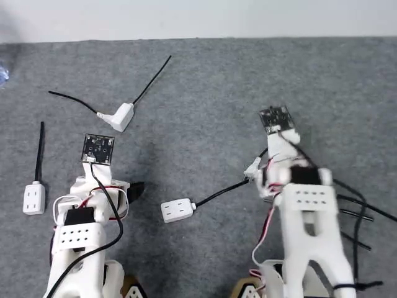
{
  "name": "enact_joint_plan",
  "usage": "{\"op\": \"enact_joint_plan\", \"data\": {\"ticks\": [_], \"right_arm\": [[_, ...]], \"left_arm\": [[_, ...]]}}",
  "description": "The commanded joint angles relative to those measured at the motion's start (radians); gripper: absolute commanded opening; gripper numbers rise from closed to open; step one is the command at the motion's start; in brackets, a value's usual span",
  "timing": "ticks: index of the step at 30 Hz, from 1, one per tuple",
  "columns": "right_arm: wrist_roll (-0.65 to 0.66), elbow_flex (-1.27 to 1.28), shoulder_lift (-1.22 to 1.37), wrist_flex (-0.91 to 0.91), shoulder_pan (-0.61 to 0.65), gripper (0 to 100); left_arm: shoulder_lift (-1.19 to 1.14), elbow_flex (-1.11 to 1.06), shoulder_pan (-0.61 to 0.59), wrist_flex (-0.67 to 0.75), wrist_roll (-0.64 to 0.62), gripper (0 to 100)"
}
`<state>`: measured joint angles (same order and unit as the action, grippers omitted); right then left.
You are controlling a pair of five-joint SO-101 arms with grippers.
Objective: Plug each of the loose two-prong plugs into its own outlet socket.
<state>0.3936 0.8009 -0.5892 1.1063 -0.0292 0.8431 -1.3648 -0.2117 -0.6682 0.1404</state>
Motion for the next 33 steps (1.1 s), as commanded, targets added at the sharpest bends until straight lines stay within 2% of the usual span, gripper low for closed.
{"op": "enact_joint_plan", "data": {"ticks": [1, 5, 12, 14, 18, 20, 26, 33], "right_arm": [[0.333, -0.135, -0.027, 0.024, -0.071, 15.2], [0.5, -0.078, -0.022, -0.018, -0.099, 15.1], [0.752, 0.038, -0.013, -0.159, 0.015, 15.0], [0.756, 0.035, 0.016, -0.199, 0.033, 13.6], [0.756, -0.008, 0.16, -0.303, 0.03, 0.0], [0.755, -0.054, 0.259, -0.323, 0.008, 3.1], [0.755, -0.192, 0.507, -0.323, -0.007, 0.9], [0.675, -0.247, 0.616, -0.337, 0.038, 0.9]], "left_arm": [[0.014, 0.004, 0.008, 0.0, 0.011, 35], [0.014, 0.004, 0.008, 0.0, 0.011, 35], [0.014, 0.004, 0.008, -0.003, 0.011, 35], [0.014, 0.004, 0.008, -0.003, 0.011, 35], [0.014, 0.004, 0.008, -0.003, 0.012, 35], [0.014, 0.004, 0.008, -0.003, 0.012, 35], [0.012, 0.004, 0.008, -0.002, 0.014, 35], [0.012, 0.004, 0.008, 0.0, 0.014, 35]]}}
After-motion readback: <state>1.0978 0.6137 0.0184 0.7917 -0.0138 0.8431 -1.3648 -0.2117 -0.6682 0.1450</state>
